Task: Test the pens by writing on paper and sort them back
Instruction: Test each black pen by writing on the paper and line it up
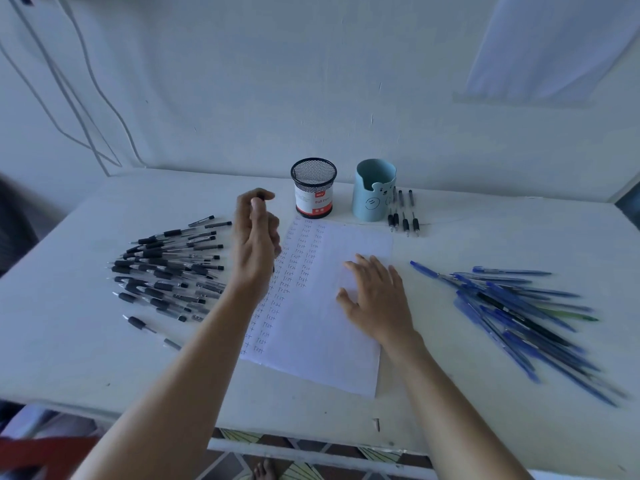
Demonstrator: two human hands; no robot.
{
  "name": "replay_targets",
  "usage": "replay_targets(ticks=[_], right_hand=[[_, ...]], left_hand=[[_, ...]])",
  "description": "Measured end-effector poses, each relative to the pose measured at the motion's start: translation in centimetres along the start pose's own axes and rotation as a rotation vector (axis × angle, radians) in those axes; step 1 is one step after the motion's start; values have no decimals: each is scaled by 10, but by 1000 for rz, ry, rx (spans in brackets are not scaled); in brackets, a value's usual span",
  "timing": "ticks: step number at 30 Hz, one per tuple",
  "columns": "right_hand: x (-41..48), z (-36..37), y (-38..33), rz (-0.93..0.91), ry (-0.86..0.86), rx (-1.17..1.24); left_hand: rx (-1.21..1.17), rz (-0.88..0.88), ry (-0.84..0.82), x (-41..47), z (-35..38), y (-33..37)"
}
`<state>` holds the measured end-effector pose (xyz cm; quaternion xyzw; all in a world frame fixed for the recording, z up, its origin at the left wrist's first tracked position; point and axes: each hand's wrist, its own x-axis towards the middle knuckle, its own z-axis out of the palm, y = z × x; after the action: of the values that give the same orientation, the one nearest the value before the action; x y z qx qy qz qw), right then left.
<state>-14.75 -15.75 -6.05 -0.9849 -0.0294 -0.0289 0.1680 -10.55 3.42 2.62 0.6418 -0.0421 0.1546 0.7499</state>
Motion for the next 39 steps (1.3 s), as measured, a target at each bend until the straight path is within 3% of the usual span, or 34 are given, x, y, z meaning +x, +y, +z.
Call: replay_targets(ticks=[3,6,18,22,26,31,39], right_hand=[[-1,-1,0,0,0,-5],[-1,-1,0,0,-12,-12],[-3,-5,-3,-32,-18,-13],[-1,-4,0,-31,-50,-67],[0,-2,-1,-21,-11,-47],[1,-3,-1,-17,-2,-32],[1,-3,-2,-14,7,-25]], left_hand=[[-198,-219,-92,-1,11,-2],[-293,-324,-93,-1,20,-1],[-203,-276,21,5,25,-28],[-242,-332,-28,1,15,-46],[-112,-377,-15,0,8,-59],[304,-293,-123,-2,-13,-67],[357,-280,-67,-3,-13,-59]])
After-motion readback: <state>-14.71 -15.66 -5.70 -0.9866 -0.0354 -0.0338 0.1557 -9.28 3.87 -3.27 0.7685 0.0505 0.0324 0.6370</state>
